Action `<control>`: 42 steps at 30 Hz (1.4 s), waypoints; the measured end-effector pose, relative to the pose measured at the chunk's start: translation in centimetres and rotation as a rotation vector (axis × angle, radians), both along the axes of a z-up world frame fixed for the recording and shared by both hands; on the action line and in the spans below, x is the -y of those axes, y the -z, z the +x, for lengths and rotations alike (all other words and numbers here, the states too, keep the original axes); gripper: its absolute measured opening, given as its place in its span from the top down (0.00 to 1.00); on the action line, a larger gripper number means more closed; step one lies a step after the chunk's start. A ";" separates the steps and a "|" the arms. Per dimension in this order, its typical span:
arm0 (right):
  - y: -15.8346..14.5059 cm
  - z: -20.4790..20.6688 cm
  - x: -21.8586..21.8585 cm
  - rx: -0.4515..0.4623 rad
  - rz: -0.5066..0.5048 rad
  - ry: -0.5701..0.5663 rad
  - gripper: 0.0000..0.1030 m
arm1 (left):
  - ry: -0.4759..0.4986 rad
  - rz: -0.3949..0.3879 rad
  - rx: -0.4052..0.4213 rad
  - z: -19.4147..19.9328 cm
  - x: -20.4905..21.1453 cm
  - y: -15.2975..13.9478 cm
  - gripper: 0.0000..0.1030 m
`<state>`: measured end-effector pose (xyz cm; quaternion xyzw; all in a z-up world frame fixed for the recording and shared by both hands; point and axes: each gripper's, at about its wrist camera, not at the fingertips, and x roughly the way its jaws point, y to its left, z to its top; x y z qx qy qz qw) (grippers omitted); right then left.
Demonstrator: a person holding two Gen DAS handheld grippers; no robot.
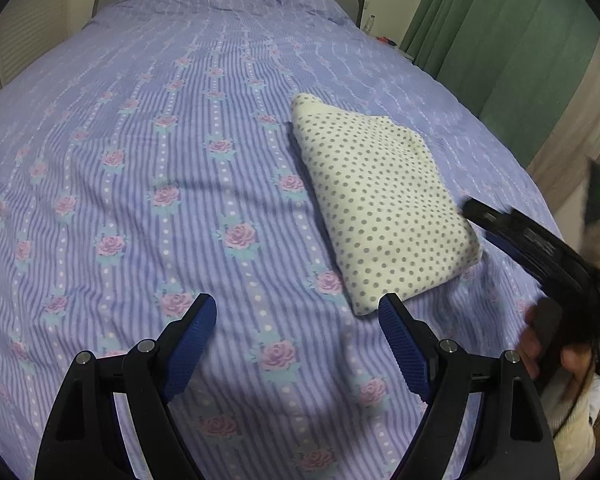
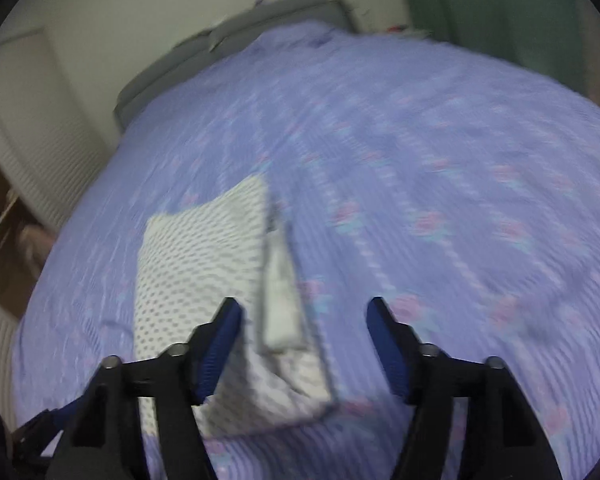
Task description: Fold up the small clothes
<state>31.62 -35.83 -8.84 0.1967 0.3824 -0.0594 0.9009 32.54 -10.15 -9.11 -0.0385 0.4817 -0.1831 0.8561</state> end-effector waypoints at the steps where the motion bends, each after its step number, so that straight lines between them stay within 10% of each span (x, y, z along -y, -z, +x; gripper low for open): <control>1: -0.1 -1.1 0.2 0.006 -0.004 0.034 0.34 | -0.005 0.001 0.005 0.0 -0.2 0.0 0.19; 6: -0.4 -5.6 -0.9 0.079 0.095 0.085 0.16 | -0.039 0.016 0.040 -0.1 -1.6 -0.4 0.19; 16: 5.5 -4.0 -1.5 0.039 0.445 0.106 0.16 | -0.051 -0.025 0.048 1.8 -3.6 -0.4 0.19; 26: 5.3 -1.9 -0.4 0.065 0.445 0.177 0.25 | 0.017 -0.102 0.026 7.2 -1.4 -0.3 0.19; 33: 5.2 -1.6 0.3 0.055 0.428 0.146 0.49 | 0.083 -0.277 -0.134 13.0 1.1 1.6 0.19; 42: 5.1 -1.2 -0.1 0.036 0.390 0.138 0.55 | 0.088 -0.424 -0.272 16.7 3.6 3.8 0.26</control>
